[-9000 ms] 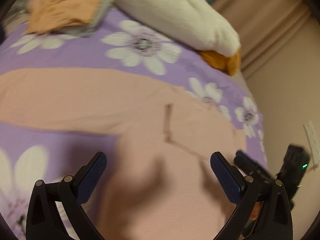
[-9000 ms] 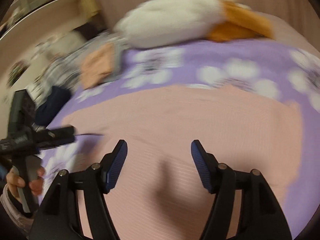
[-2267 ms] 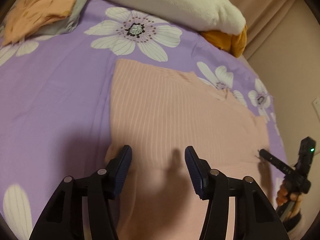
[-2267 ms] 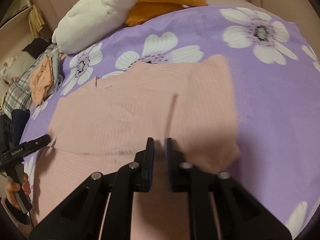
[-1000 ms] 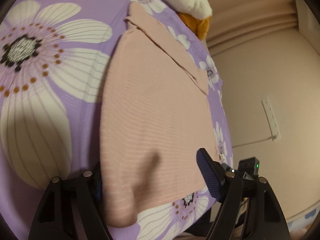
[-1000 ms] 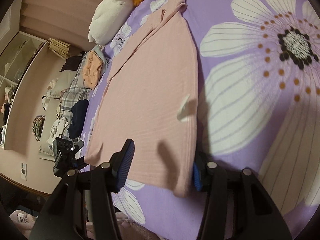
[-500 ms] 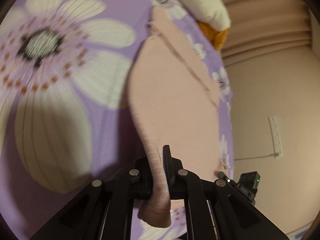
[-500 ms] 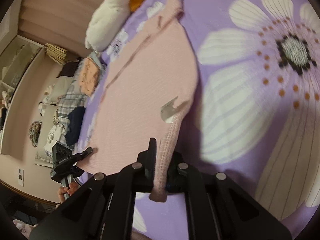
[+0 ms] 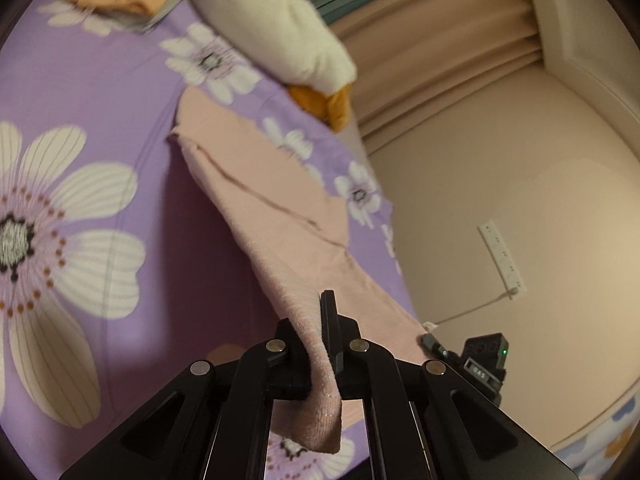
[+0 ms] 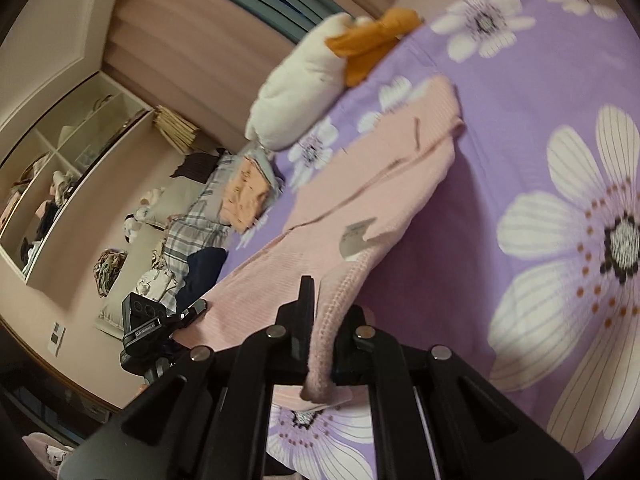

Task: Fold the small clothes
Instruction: 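Lift the hem with both tools and fold it toward the collar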

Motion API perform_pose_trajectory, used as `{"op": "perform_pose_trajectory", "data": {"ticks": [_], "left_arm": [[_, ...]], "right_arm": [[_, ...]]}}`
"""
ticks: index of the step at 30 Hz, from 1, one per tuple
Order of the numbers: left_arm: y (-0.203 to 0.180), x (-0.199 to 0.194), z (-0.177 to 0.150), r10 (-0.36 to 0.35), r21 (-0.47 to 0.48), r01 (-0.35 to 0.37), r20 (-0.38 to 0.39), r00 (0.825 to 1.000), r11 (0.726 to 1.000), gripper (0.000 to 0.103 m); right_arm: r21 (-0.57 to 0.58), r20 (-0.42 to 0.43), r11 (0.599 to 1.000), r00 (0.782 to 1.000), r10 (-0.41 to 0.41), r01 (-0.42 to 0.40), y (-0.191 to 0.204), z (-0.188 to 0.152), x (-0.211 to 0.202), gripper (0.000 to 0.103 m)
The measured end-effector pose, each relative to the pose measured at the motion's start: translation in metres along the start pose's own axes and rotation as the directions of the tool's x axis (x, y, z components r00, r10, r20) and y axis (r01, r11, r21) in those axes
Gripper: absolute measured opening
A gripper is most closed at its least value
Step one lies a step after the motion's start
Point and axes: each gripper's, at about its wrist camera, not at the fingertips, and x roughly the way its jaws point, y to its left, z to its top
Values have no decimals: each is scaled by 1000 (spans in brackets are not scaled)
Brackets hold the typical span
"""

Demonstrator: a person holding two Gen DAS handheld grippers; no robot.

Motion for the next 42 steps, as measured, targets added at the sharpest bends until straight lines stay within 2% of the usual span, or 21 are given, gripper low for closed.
{"op": "perform_pose_trajectory", "data": {"ticks": [7,19,32,36,42], "left_arm": [[-16,-19,5,-47,45,45,46,998,998,1],[-49,-51,-5,-77,104,71,52,996,992,0],[-83,-91,-25,-102,153,91,65,993,984,0],[-78,-90,-19,-95,143,83,83,992,986,0],[-51,-71,5,-61,58,56,99,993,997,0]], "right_arm": [[-66,37,997,999,36,-34,21,4,-16,6],[-152,60,986,995,79,-69,51,-1,-54,6],[-335,106,936,983,151,-108,91,-11,-101,7],[-326,123,940,981,150,-103,86,-1,-96,7],[-246,131,967,986,101,-66,61,23,-72,7]]}}
